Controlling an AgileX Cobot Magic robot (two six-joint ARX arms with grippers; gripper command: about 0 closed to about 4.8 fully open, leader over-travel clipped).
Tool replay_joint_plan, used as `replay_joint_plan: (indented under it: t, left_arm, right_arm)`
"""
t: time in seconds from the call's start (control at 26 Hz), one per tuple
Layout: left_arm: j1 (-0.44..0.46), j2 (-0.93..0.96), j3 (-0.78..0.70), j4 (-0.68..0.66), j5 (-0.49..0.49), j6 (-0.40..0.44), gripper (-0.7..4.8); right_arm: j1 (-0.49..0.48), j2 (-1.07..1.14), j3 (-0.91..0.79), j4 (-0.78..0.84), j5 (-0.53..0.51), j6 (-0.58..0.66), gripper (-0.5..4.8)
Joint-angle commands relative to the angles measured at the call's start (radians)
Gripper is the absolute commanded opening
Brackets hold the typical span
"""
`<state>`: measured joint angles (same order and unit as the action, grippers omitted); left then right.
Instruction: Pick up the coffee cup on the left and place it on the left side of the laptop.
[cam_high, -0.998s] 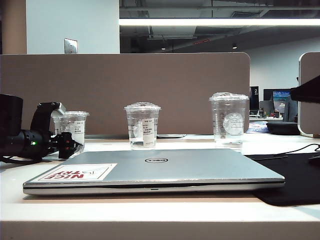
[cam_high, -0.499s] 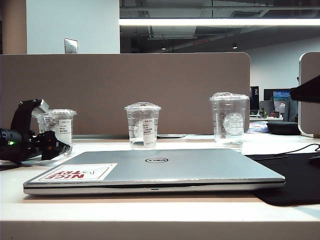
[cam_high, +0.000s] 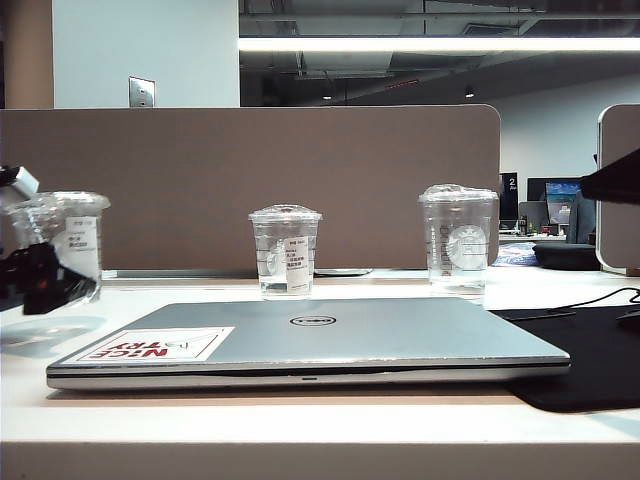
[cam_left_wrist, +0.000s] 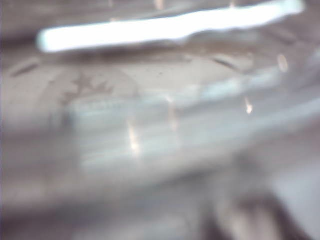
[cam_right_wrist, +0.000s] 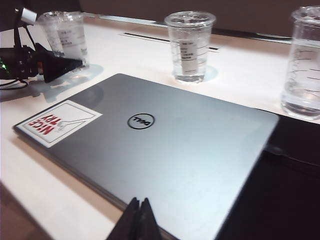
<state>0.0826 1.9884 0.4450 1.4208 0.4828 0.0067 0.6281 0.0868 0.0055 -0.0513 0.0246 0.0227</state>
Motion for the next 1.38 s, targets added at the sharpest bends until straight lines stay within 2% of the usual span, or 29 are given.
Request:
replay_joint_plan:
  t: [0.04,0.23,0.31,0.88,1.0,1.15,1.31,1.38]
  left_arm:
    - [-0.025,-0.026,-0.083,0.033,0.012,-0.009,2.68]
    - [-0.088,-0.026,-0.176,0.033,0.01,0.05,2.68]
    - [-0.099,-0.026,-0.196,0.033,0.009,0.049,2.68]
    - [-0.096,-0.025,-0.23,0.027,-0.001,0.098,2.76]
    - [-0.095,-0.025,-0.23,0.013,0.0,0.131,2.82]
    - [-0.095,-0.025,-0.229,0.013,-0.001,0.14,3.43]
    - [-0.095,-0.025,-0.229,0.014,-0.036,0.143,4.4]
    - [-0.095,-0.025,-0.23,0.014,-0.033,0.134,4.41]
  right_arm:
    - [0.053,0.001,-0.004,0.018,-0.001,0.003,-0.05]
    - [0.129,0.001,-0.004,0.018,-0.001,0.003,-0.05]
    - [0.143,0.001,-0.004,0.018,-0.001,0.003,-0.04]
    - [0.151,0.001,-0.004,0.018,-0.001,0.003,-0.04]
    - [0.151,0.001,-0.004,0.018,-0.001,0.003,-0.04]
    - [0.151,0.001,-0.004,0.018,-0.001,0.003,-0.04]
    - [0.151,0.001,-0.004,0.018,-0.001,0.003,-0.04]
    - [0.151,0.001,-0.004,0.018,-0.001,0.003,-0.04]
